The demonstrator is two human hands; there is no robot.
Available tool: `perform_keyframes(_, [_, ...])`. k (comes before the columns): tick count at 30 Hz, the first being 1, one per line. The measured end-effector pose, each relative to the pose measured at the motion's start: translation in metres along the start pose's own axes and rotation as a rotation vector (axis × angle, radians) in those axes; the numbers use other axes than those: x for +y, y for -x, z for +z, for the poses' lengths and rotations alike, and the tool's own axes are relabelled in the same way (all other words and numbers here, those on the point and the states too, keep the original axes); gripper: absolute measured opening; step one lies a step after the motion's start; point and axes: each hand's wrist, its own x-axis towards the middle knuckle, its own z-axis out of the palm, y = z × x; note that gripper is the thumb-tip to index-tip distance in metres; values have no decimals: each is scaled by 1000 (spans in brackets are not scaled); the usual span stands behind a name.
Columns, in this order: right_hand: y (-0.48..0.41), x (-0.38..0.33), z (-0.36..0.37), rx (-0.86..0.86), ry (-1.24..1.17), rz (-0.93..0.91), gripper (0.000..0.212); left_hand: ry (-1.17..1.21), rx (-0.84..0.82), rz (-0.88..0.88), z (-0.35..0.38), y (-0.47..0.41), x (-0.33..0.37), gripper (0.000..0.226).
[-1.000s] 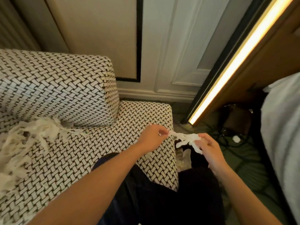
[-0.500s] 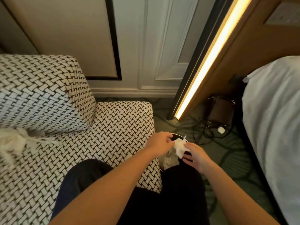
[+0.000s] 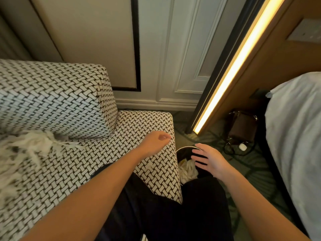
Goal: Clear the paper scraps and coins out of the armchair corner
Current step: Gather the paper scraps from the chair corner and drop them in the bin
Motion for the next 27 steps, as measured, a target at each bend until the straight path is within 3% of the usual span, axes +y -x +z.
perform_keyframes(6, [26,-20,76,-70,65,-141,28,56,170,-35,-55,42,-42,27])
perform_keyframes(15, [45,-11,205,-311,333,-245,21,135,320,-216,-107,111,-129,26])
perform_keyframes(21, [42,12,287,-409,511,-275,23,172,422,-353,-132,150,-187,29])
perform_keyframes(27, [30,37,348,-435,765,-446,29,236,630,-480,-156,163,-231,31])
